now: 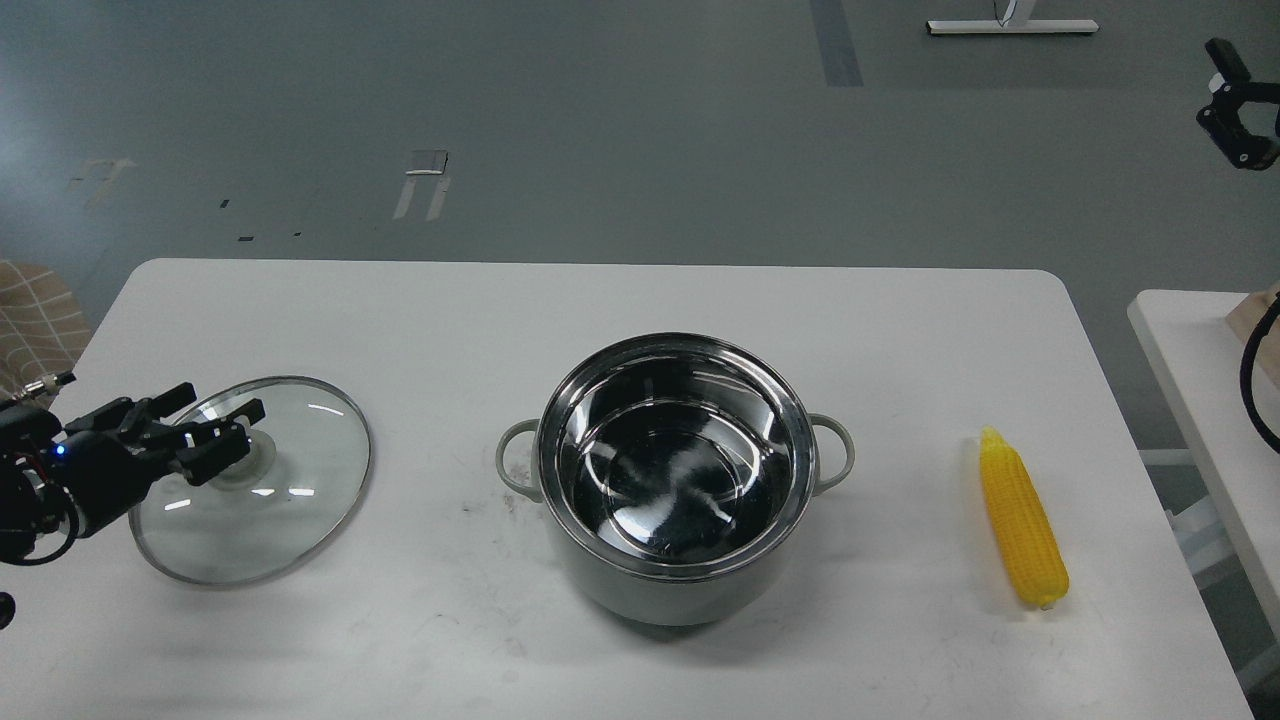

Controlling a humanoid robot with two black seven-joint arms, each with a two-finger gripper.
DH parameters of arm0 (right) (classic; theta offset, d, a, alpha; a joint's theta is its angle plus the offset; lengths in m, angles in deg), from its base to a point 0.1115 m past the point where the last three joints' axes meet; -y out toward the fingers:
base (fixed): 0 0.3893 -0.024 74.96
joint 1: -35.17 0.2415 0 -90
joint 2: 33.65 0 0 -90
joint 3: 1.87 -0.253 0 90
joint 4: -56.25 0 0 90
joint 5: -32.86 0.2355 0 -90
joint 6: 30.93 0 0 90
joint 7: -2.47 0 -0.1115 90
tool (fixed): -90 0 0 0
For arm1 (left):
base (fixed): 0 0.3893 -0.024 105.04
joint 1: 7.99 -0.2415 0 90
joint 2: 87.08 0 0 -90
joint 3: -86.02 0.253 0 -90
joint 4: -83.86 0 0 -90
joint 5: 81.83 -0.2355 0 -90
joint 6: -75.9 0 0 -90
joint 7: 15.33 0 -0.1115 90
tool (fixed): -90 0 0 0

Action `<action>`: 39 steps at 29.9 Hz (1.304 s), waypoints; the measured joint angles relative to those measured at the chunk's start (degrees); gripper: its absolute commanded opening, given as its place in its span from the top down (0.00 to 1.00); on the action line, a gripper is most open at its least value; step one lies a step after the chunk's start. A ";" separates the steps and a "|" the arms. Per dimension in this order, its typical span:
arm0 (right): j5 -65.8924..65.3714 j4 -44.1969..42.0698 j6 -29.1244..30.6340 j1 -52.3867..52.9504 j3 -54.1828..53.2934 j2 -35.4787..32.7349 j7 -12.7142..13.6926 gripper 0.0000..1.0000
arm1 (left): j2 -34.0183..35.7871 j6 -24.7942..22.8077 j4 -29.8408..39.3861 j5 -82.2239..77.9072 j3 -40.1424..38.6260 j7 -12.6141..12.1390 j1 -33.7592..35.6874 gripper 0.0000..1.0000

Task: Open pot and put corn in
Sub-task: 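Release the lid knob and raise the left gripper away, then reach the right gripper to the yellow corn cob and grasp it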

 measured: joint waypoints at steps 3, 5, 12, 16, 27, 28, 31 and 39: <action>-6.13 2.27 0.00 -0.31 0.12 -2.44 0.00 0.00 | -1.25 -0.48 0.13 7.68 -0.14 0.77 6.35 0.10; -10.39 4.80 0.00 -0.64 0.17 -3.87 0.00 0.00 | -2.48 -1.47 0.53 15.46 -0.10 1.11 11.34 0.10; -24.99 18.07 0.01 -4.58 0.61 -10.69 -0.09 0.00 | -9.46 -11.65 0.57 47.17 -1.22 1.29 25.75 0.07; -38.75 26.86 0.02 -8.00 3.09 -14.26 -0.09 0.00 | -10.40 -19.39 -2.06 67.34 -3.45 1.19 30.88 0.03; -70.62 38.71 0.02 -21.13 12.08 -20.37 0.09 0.00 | -19.42 -34.48 -15.12 83.85 -9.44 -8.49 35.70 0.02; -72.71 38.74 0.02 -21.74 13.08 -20.07 0.07 0.00 | -19.91 -35.00 -15.35 83.88 -9.54 -8.49 35.70 0.02; -78.39 38.74 -0.04 -23.05 17.31 -18.14 0.22 0.00 | -20.82 -36.03 -15.53 83.89 -9.63 -8.47 35.55 0.02; -86.81 38.07 -0.02 -25.20 24.44 -13.37 3.47 0.03 | -20.85 -36.40 -15.00 83.84 -9.70 -8.26 35.66 0.02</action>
